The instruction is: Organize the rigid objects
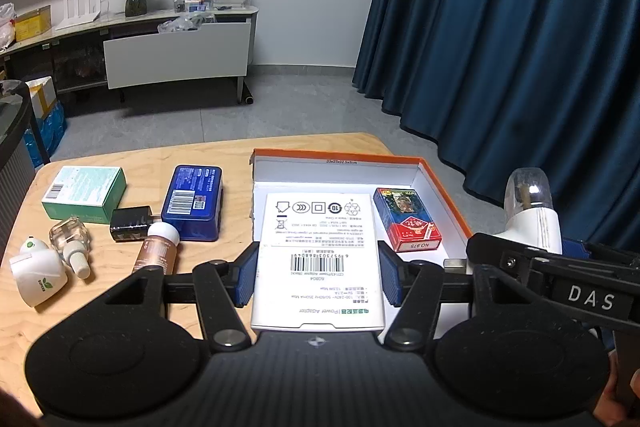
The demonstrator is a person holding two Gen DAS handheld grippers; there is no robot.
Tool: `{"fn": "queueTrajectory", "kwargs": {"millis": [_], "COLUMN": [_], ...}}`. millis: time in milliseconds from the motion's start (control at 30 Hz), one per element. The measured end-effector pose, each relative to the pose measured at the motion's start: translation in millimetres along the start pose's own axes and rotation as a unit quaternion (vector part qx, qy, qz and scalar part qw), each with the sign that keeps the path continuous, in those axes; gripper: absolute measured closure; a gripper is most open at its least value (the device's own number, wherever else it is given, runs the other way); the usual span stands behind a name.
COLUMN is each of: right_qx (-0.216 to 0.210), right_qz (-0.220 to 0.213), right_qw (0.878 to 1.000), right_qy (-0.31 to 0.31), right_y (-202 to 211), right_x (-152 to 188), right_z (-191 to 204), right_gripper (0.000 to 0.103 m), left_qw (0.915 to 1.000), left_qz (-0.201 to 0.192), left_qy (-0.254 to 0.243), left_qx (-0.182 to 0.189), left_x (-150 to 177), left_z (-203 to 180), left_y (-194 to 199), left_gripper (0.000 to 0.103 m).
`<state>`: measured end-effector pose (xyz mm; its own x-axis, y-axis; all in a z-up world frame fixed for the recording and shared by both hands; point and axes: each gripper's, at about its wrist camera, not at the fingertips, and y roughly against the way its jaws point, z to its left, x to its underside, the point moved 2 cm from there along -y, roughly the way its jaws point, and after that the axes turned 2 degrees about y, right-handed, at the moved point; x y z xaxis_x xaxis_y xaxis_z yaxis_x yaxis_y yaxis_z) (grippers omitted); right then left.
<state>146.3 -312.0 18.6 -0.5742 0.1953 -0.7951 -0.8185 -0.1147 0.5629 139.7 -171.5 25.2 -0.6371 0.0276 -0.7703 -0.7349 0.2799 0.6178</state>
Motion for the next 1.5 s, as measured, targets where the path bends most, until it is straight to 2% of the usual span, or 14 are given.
{"fn": "queueTrajectory", "kwargs": {"millis": [1500], "right_qx": [0.000], "right_qz": [0.008], "right_qw": [1.000], "right_qy": [0.014], "right_y": [-1.1], "right_x": [1.1], "right_z": [9.2], "right_gripper": [0.019], "left_qw": [1.0000], "left_qz": [0.006], "left_qy": [0.004], "left_qx": [-0.005], "left_x": [1.5], "left_z": [0.9], "left_y": [1.2], "left_gripper": [0.043]}}
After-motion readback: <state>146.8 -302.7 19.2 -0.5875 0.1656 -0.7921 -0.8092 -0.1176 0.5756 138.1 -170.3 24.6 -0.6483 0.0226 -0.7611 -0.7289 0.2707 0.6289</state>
